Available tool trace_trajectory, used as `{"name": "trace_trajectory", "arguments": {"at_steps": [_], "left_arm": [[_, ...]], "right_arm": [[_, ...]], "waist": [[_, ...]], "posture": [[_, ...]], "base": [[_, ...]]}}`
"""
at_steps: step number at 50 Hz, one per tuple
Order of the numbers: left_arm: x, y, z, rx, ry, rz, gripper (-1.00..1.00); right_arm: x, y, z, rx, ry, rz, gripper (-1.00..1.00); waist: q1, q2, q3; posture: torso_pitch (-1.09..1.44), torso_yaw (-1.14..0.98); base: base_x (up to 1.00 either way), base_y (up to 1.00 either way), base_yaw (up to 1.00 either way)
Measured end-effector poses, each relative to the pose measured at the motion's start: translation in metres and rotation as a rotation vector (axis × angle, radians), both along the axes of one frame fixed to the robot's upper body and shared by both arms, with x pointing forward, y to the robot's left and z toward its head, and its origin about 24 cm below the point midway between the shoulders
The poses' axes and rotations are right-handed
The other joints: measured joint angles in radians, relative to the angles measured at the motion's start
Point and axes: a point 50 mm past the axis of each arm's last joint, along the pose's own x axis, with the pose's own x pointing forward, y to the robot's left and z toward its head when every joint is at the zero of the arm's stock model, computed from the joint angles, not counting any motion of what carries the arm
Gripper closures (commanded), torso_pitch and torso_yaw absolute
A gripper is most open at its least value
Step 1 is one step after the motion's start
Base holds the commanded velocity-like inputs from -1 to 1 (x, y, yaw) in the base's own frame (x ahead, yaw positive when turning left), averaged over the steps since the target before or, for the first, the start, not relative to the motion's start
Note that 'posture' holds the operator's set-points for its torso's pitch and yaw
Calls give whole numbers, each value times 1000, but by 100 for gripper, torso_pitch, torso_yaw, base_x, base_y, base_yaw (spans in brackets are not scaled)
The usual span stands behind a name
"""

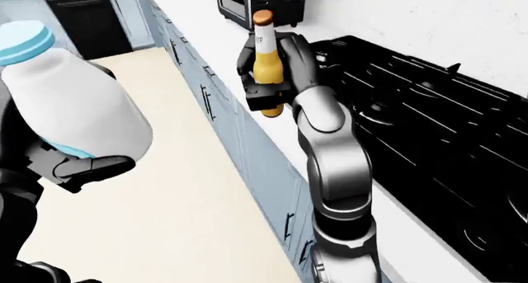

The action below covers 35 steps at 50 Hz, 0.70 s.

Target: Move the drinks to the dining counter.

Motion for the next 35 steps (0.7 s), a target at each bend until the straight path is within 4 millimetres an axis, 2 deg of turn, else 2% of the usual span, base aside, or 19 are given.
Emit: {"name": "trace_trajectory", "arguments": {"at_steps": [4,6,8,10,12,18,21,23,25,28,33,35], "left_arm": [[-1,-2,-1,6,-18,-11,100],[0,-2,-1,5,-17,-14,100],[1,-5,-4,2,-2,-34,100],[2,-7,-7,5,21,-52,100],[1,-6,-6,4,18,-52,100],[-2,-6,-2,8,-20,-45,100],[-2,-6,-1,9,-22,-47,100],[0,-2,-5,2,-1,-26,100],[0,2,-8,-7,21,1,100],[0,1,-6,-5,9,4,100],[-1,-1,-4,3,-11,-10,100],[-1,-2,-2,5,-20,-16,100]], "right_arm": [[-3,-4,7,12,-50,-14,100],[-4,-5,9,14,-63,-21,100],[-4,-10,6,17,-56,-42,100],[-2,-13,1,18,-27,-64,100],[0,-13,0,15,-13,-73,100],[-1,-11,2,14,-28,-60,100],[-2,-10,4,14,-37,-58,100],[-1,-5,0,12,-26,-38,100],[0,1,-5,1,-1,-4,100],[0,3,-6,-1,5,14,100],[-3,-1,2,9,-43,-3,100],[-3,-3,4,10,-54,-14,100]], "waist": [[-17,-50,14],[-27,-90,12],[-46,-91,14],[-38,-95,8],[-32,-77,3],[-39,12,11],[-36,64,5],[-19,54,12],[-4,45,6],[-1,3,-1],[-17,-60,17],[-30,-101,7]], "posture": [[0,0],[0,0],[0,0],[0,0],[0,0],[0,0],[0,0],[0,0],[0,0],[0,0],[0,0],[0,0]], "base": [[0,0,100],[0,0,100],[0,0,100],[0,0,100],[0,0,100],[0,0,100],[0,0,100],[0,0,100],[0,0,100],[0,0,100],[0,0,100],[0,0,100]]}}
